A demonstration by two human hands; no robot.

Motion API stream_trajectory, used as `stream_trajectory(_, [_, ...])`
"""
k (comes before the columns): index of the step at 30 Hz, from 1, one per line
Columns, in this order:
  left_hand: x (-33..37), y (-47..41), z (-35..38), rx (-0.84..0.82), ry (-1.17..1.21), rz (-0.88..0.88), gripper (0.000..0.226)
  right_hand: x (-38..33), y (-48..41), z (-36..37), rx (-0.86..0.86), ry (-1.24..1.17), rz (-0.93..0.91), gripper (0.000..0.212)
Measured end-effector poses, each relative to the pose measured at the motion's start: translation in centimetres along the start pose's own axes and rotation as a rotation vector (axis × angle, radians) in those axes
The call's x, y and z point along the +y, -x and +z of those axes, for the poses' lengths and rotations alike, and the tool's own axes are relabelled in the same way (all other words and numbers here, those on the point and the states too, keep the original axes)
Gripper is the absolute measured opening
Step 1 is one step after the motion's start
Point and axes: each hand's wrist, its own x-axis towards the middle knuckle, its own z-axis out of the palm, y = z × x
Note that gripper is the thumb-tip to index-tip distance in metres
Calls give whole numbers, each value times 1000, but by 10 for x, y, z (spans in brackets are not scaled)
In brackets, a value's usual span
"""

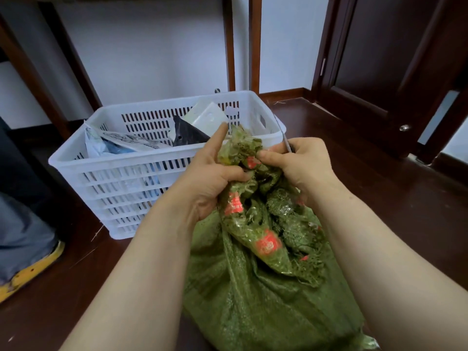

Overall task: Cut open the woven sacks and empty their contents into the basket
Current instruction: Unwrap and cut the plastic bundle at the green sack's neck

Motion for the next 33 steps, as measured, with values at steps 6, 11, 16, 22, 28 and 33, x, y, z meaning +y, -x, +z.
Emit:
stream_trajectory(6, [0,1,2,79,-171,138,53,-15,8,-6,-147,-262,73,12])
stream_trajectory(11, [-7,-2,5,339,-15,107,21,-19,13,-3,-230,-90,37,27])
stream_trajectory(16, [-5,2,5,374,18,28,10,-14,5,-4,-227,3,5,35])
stream_trajectory(22, [4,9,4,253,-43,-140,21,0,-5,-2,-75,118,-109,29])
stream_trajectory(28, [7,5,-7,460,-750,92,70,6,-12,-4,-1,158,-31,17])
stream_trajectory(33, [14,9,6,153,-890,453,43,-6,-11,-2,-69,64,-39,27])
